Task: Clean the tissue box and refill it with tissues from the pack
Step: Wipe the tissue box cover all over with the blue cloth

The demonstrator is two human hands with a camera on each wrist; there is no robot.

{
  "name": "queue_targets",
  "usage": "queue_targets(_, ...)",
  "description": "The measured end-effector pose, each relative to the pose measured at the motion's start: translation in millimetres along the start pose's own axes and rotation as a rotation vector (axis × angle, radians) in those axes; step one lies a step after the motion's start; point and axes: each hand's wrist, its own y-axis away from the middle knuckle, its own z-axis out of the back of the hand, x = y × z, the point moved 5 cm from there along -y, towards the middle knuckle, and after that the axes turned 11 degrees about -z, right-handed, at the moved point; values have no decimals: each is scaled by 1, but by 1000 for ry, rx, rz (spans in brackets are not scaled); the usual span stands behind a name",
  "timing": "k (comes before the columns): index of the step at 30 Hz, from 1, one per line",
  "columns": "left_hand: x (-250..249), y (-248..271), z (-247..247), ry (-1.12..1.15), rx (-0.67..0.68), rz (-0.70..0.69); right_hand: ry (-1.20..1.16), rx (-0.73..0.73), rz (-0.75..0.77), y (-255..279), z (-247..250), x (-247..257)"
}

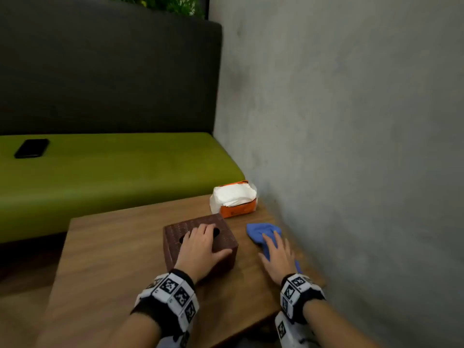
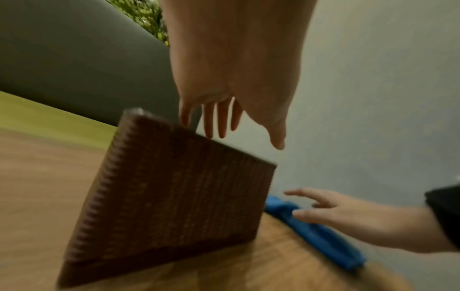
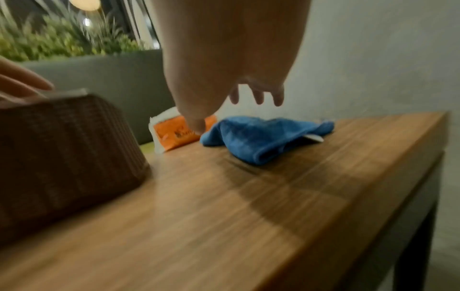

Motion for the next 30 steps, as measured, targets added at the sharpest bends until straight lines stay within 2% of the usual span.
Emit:
queue_targets(4,18,-6,-20,-37,84,25,66,28,-2,-17,-17,2)
queue_targets(7,19,-12,-20,-35,44,-4,54,42,-11,-27,-24,9)
queue_targets(9,20,-16,-18,-36,12,16,-84,13,-24,-29,-8,23)
queue_targets(11,23,-18,-20,-33,21,50,-351,-151,14,-22,21,43)
queue_targets(13,24,-19,-23,-10,9,55,-508,-267,151,1,43,77)
queue_targets(15,23,-17,-20,3,-12,52,-507,-210,335,25,37,110)
queue_targets(16,24,-17,-19,0,-12,62,-490,-157,375,33,29,118)
queue_targets(18,27,-17,-18,13,-15,92,-405,-101,449,44,18,118)
queue_targets(22,30,-22,-20,27,8,98,-172,-174,703,65,23,94)
queue_targets(24,29,-21,-22,31,14,81,-127,-181,671,49,28,94)
queue_targets(27,26,-20,-21,7,-1,80,-254,-195,448,28,34,110)
queue_targets(28,26,-19,-21,7,-10,90,-261,-205,436,33,30,116)
queue_targets(30,29,-20,-21,35,-13,112,-245,-220,510,55,25,117)
